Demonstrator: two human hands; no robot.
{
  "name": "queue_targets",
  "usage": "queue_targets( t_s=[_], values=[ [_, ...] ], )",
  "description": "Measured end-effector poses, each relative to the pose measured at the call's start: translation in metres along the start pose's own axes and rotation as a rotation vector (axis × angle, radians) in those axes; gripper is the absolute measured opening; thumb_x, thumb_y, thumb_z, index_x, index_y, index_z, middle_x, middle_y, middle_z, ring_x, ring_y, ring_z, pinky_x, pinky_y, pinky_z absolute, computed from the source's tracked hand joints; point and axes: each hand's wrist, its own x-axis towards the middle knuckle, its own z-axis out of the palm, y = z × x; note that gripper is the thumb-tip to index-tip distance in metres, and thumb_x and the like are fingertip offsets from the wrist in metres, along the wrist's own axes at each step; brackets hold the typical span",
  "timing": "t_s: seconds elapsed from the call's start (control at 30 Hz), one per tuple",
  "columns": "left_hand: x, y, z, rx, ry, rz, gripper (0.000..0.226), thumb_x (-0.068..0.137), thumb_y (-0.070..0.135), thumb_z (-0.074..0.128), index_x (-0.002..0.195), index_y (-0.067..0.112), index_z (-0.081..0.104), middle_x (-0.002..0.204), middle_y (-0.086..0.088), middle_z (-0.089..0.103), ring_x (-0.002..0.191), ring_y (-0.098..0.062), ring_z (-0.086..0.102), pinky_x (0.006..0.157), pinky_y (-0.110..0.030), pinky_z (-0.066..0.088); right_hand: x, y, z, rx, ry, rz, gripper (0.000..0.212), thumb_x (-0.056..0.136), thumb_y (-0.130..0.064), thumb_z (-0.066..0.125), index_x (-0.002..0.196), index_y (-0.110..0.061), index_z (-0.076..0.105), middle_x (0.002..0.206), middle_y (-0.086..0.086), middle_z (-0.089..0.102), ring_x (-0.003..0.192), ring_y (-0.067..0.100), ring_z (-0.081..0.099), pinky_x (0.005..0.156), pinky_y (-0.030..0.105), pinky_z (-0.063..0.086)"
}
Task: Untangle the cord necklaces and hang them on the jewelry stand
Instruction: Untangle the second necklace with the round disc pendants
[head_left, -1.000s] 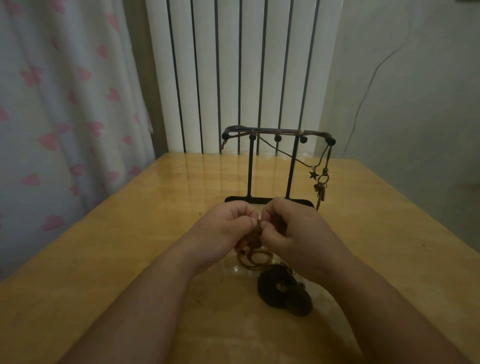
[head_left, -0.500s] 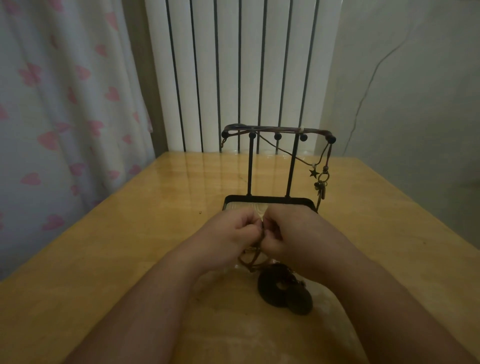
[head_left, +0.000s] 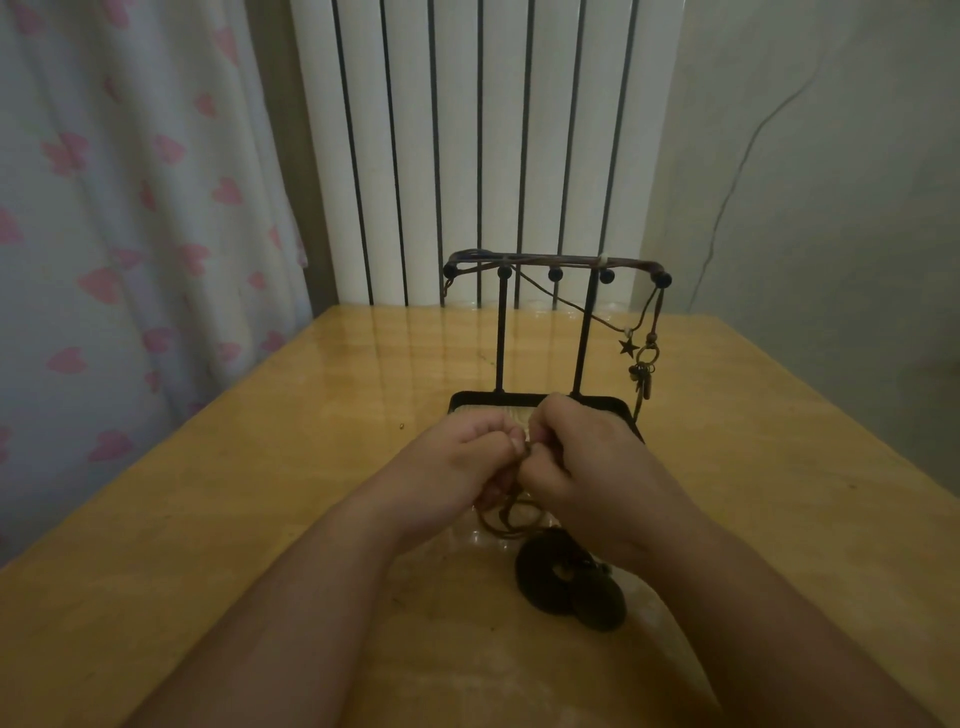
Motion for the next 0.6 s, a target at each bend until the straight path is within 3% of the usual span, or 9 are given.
queue_targets(
  t_s=[0.17, 0.3, 0.43, 0.6],
  values=[
    [0.002, -0.002, 0.000, -0.096, 0.009, -0.011, 0.017, 0.086, 0.027, 0.049, 0.075, 0.026, 0.062, 0.071, 0.001, 0.052, 0.063, -0.013, 0.045, 0.060, -0.031, 0.039, 0.001, 0.004, 0.009, 0.134, 0.089, -0.005, 0.005, 0.086, -0.035, 0.048, 0.084, -0.030, 0.049, 0.078, -0.008, 0.056, 0.070, 0.010, 0.054, 0.061, 0.032, 0.052],
    [0.003, -0.002, 0.004, -0.182, 0.016, -0.023, 0.017, 0.083, 0.029, 0.049, 0.071, 0.027, 0.062, 0.074, -0.003, 0.051, 0.064, -0.016, 0.044, 0.062, -0.035, 0.037, 0.002, 0.005, 0.014, 0.217, 0.163, 0.007, 0.007, 0.083, -0.033, 0.047, 0.079, -0.027, 0.050, 0.069, -0.009, 0.053, 0.060, 0.005, 0.047, 0.054, 0.022, 0.040],
    [0.002, -0.001, 0.004, -0.103, 0.036, -0.006, 0.025, 0.096, 0.020, 0.047, 0.077, 0.021, 0.063, 0.069, 0.000, 0.054, 0.063, -0.015, 0.048, 0.057, -0.027, 0.041, 0.003, 0.008, 0.013, 0.234, 0.146, 0.027, 0.006, 0.085, -0.031, 0.049, 0.081, -0.027, 0.052, 0.066, -0.010, 0.054, 0.060, 0.000, 0.050, 0.052, 0.018, 0.040],
    [0.000, -0.001, 0.000, 0.024, 0.066, 0.003, 0.026, 0.097, 0.015, 0.047, 0.076, 0.022, 0.060, 0.069, 0.002, 0.056, 0.065, -0.016, 0.050, 0.062, -0.032, 0.044, 0.000, 0.009, 0.004, 0.153, 0.100, 0.000, 0.007, 0.081, -0.040, 0.050, 0.084, -0.035, 0.054, 0.072, -0.010, 0.056, 0.065, -0.001, 0.053, 0.053, 0.018, 0.043]
  ],
)
